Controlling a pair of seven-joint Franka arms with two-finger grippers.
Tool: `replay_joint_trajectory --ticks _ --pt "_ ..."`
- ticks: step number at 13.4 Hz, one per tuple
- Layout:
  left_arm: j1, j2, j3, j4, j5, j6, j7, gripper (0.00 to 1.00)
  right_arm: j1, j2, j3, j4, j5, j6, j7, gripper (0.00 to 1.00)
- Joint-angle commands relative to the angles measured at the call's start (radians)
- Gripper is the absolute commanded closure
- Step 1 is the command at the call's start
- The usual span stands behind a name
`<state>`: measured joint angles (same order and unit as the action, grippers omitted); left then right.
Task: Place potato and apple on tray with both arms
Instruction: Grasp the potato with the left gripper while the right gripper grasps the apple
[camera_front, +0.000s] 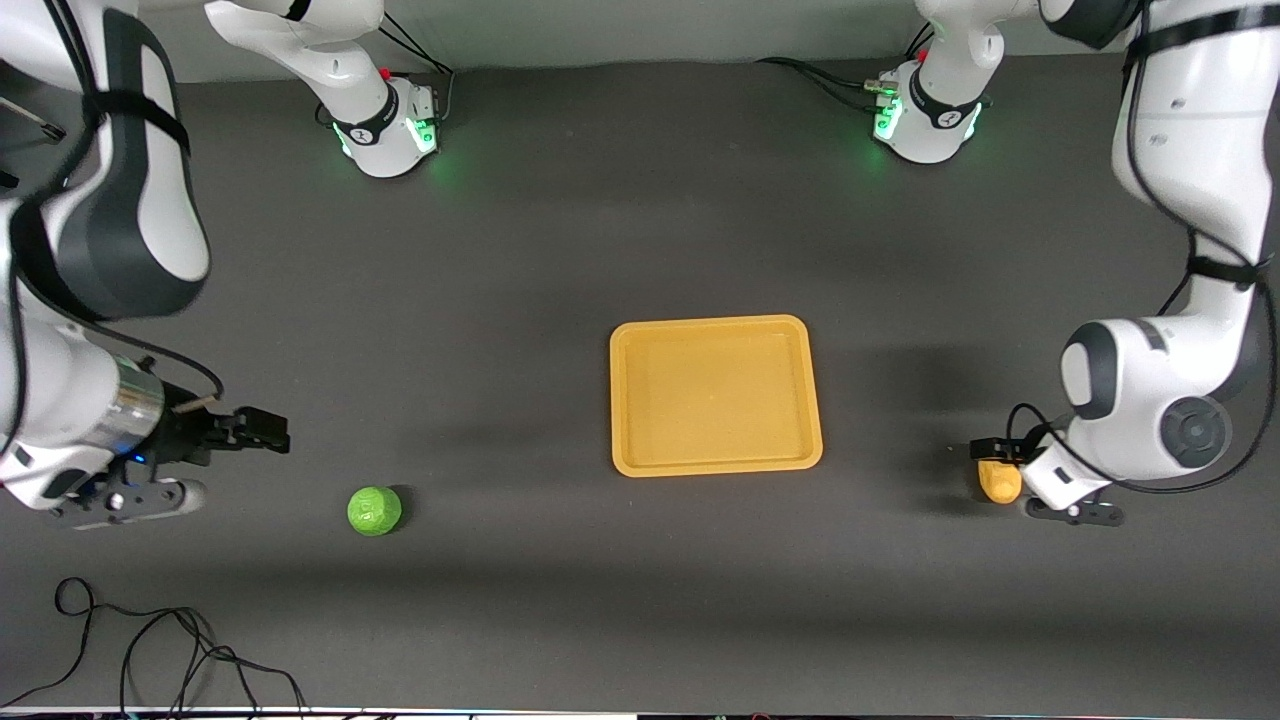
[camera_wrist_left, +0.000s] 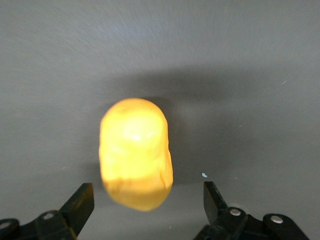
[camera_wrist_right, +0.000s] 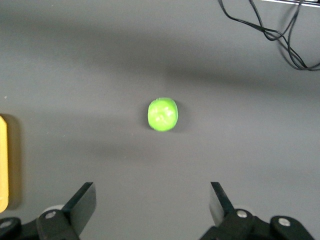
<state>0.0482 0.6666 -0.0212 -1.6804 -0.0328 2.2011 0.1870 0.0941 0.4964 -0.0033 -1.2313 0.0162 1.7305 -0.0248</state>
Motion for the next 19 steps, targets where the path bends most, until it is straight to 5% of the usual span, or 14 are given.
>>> replay_joint_trajectory --ticks 1,4,5,9,11,15,16,17,19 --pt "0.004 0.005 0.003 0.005 -0.022 -0.001 0.052 0.51 0.003 0.094 0.000 -0.003 0.016 0.116 0.013 0.00" --pt "-0.005 -0.040 0.003 0.021 -0.024 -0.036 0.034 0.86 0.001 0.158 0.000 -0.085 0.018 0.292 0.014 0.00" --pt "-0.010 -0.060 0.001 0.028 -0.024 -0.075 0.008 0.89 0.001 0.186 0.000 -0.094 0.019 0.340 0.014 0.00" --pt "-0.022 -0.185 -0.092 0.045 -0.142 -0.188 -0.197 0.87 0.003 0.263 0.000 -0.134 0.059 0.452 0.014 0.00" --pt "-0.051 -0.203 -0.176 0.042 -0.153 -0.221 -0.355 0.73 0.006 0.266 0.000 -0.219 0.059 0.544 0.014 0.00" --pt "-0.204 -0.171 -0.226 -0.049 -0.154 -0.164 -0.435 0.78 0.018 0.281 0.000 -0.309 0.059 0.679 0.013 0.00" --pt "-0.230 -0.167 -0.227 -0.097 -0.154 -0.094 -0.437 0.78 0.018 0.287 0.000 -0.309 0.059 0.679 0.013 0.04" --pt "-0.266 -0.163 -0.227 -0.140 -0.156 -0.022 -0.437 0.78 0.018 0.287 0.000 -0.309 0.057 0.679 0.010 0.31" --pt "-0.283 -0.145 -0.227 -0.185 -0.156 0.051 -0.437 0.77 0.019 0.281 -0.001 -0.306 0.051 0.676 -0.001 0.50"
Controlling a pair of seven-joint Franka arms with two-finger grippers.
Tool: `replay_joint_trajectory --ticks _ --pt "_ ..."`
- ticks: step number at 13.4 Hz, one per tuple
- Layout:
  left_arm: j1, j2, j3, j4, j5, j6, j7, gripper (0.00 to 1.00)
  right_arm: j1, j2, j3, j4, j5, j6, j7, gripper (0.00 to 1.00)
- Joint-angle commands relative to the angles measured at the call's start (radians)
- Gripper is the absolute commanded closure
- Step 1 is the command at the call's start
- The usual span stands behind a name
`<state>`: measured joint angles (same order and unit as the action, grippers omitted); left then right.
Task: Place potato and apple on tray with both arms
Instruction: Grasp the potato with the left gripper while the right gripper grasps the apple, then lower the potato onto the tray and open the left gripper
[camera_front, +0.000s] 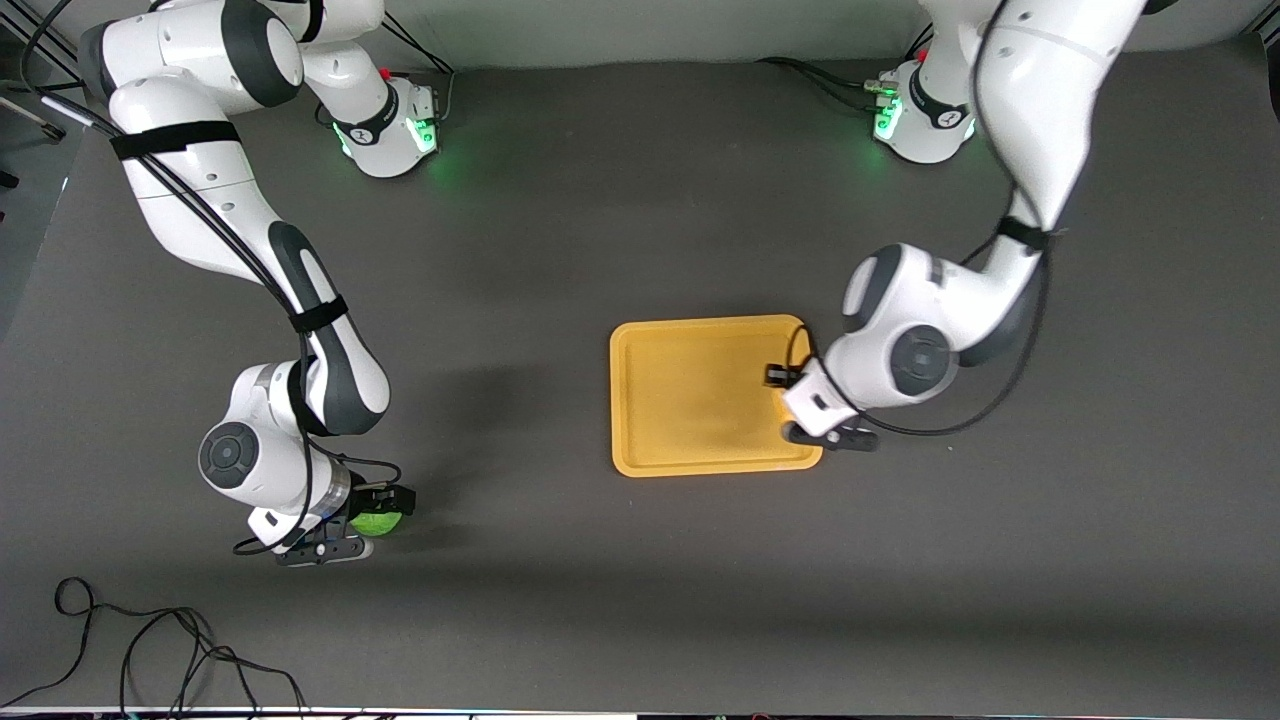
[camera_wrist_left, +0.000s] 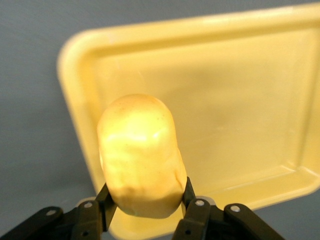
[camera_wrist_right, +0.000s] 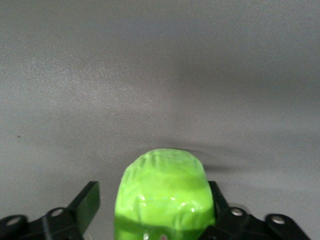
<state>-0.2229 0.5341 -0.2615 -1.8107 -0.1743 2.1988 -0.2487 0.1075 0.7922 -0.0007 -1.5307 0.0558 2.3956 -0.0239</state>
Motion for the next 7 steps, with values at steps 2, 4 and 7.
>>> replay_joint_trajectory --ticks 2,4,7 --pt "-0.007 -0.005 0.014 -0.055 -0.010 0.035 -0.001 0.76 0.004 -0.027 -0.005 -0.003 0.006 0.007 -0.004 0.61" --pt "-0.010 0.000 0.016 -0.062 -0.008 0.025 -0.001 0.62 0.006 -0.088 -0.009 0.001 0.006 -0.048 -0.004 0.62" --pt "-0.006 0.000 0.016 -0.062 -0.007 0.019 -0.001 0.18 0.006 -0.221 -0.010 0.062 0.004 -0.270 -0.004 0.62"
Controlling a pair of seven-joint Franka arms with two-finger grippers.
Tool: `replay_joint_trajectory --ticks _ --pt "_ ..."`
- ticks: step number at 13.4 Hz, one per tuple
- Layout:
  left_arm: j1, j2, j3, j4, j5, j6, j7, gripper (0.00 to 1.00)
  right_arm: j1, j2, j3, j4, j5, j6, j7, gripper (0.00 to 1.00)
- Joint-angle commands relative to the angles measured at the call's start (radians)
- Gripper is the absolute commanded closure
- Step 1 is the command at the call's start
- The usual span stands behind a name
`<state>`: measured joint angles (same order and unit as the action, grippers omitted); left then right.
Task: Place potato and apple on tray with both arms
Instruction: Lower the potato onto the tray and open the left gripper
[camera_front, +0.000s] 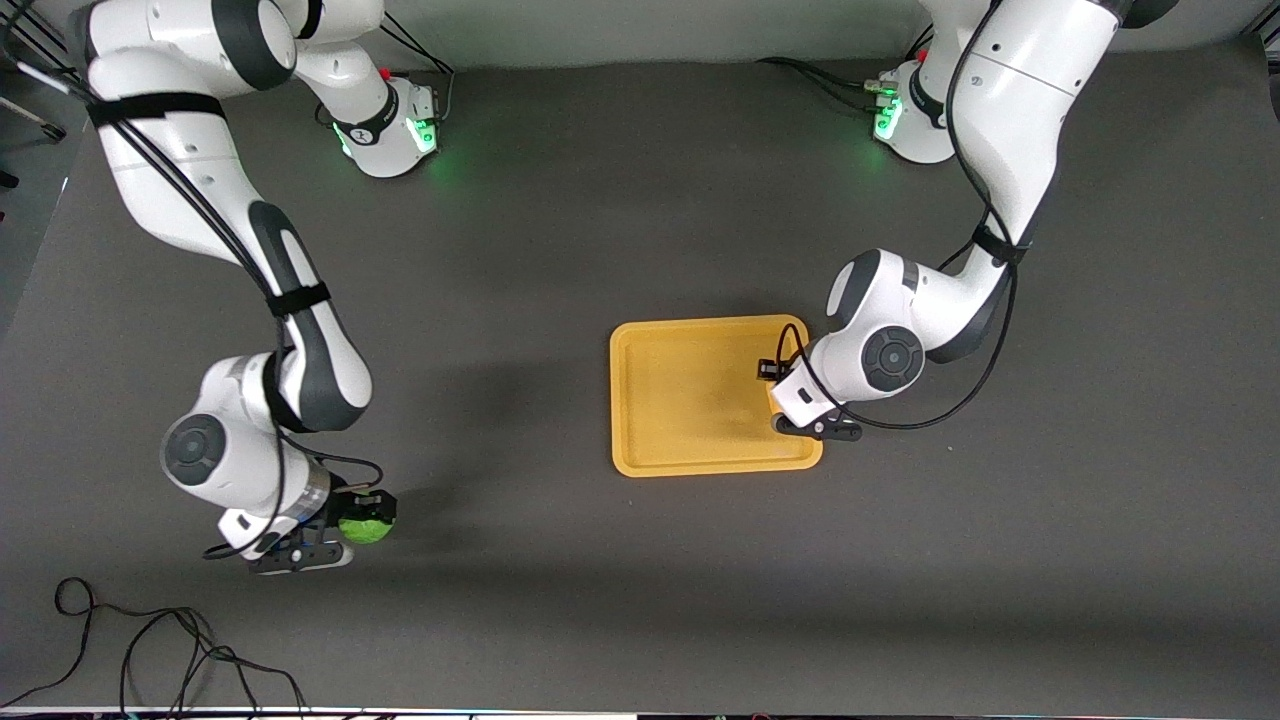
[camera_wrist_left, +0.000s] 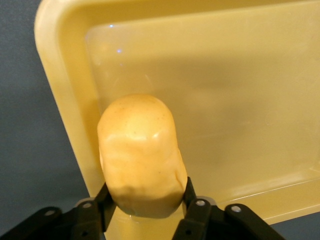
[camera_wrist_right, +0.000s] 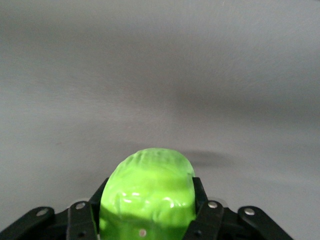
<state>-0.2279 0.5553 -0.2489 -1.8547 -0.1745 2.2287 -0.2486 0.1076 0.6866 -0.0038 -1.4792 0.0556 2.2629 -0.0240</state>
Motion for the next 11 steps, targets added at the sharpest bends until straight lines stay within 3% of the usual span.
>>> replay_joint_trajectory --ticks 1,3,6,9,11 --pt "-0.002 -0.023 0.004 -0.017 -0.007 -0.011 -0.003 0.08 0.006 -0.154 -0.010 0.032 0.003 -0.214 -0.005 0.62" --pt "0.001 -0.028 0.004 -0.015 0.000 -0.012 -0.011 0.02 0.004 -0.249 -0.010 0.039 -0.014 -0.334 -0.022 0.62" --pt "0.013 -0.063 0.008 0.002 0.000 -0.087 -0.012 0.01 0.003 -0.390 -0.012 0.027 -0.019 -0.538 -0.030 0.62" --pt "0.056 -0.181 0.074 0.035 0.006 -0.178 -0.008 0.00 0.006 -0.472 -0.013 -0.009 -0.019 -0.598 -0.024 0.62" --pt "0.076 -0.262 0.137 0.058 0.079 -0.228 0.018 0.00 0.033 -0.476 -0.007 -0.006 -0.019 -0.612 0.022 0.62"
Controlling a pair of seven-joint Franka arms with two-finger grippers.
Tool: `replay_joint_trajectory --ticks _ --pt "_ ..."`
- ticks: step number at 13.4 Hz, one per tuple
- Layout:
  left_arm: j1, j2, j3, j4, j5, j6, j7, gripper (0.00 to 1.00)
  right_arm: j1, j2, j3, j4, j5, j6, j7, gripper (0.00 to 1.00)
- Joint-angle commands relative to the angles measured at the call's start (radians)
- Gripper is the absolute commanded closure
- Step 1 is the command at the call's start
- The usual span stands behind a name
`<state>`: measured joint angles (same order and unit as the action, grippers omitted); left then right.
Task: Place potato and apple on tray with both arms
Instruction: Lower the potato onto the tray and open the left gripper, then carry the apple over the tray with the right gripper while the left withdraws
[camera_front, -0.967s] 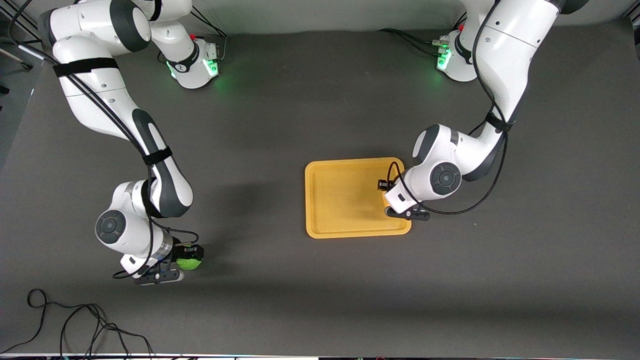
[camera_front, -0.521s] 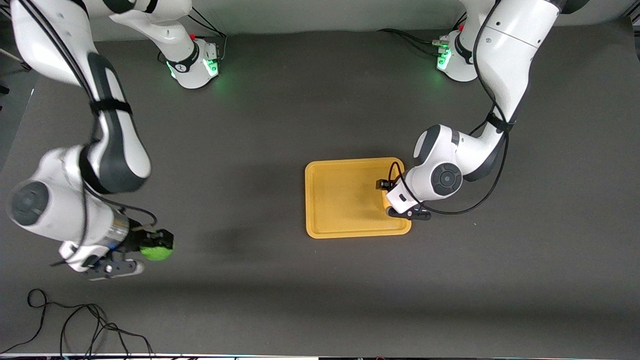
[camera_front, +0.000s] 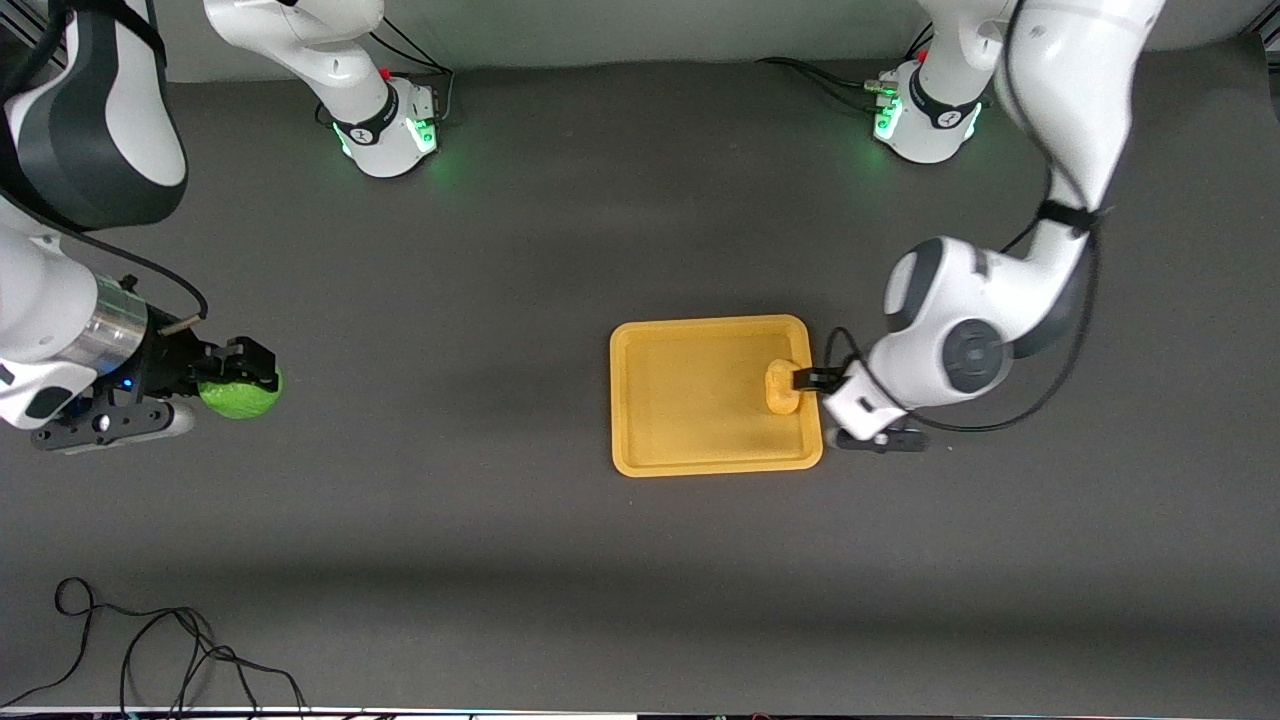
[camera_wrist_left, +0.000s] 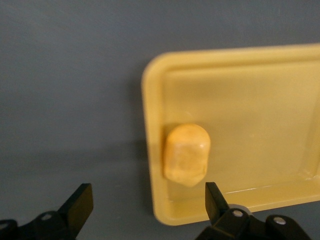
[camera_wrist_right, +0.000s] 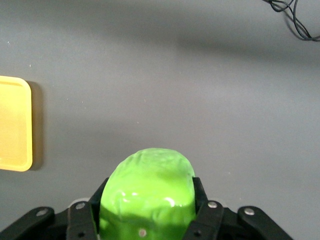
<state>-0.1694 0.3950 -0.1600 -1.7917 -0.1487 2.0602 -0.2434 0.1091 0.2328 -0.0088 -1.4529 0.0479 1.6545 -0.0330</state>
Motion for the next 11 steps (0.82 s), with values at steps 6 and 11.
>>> replay_joint_trajectory --ticks 6,11 --pt "0.158 -0.323 0.071 0.011 0.164 -0.230 0.284 0.00 0.297 0.078 0.001 0.066 -0.011 0.021 0.426 0.62" --pt "0.217 -0.381 0.077 0.099 0.164 -0.348 0.337 0.00 0.584 0.356 0.001 0.405 -0.014 0.022 0.801 0.62"
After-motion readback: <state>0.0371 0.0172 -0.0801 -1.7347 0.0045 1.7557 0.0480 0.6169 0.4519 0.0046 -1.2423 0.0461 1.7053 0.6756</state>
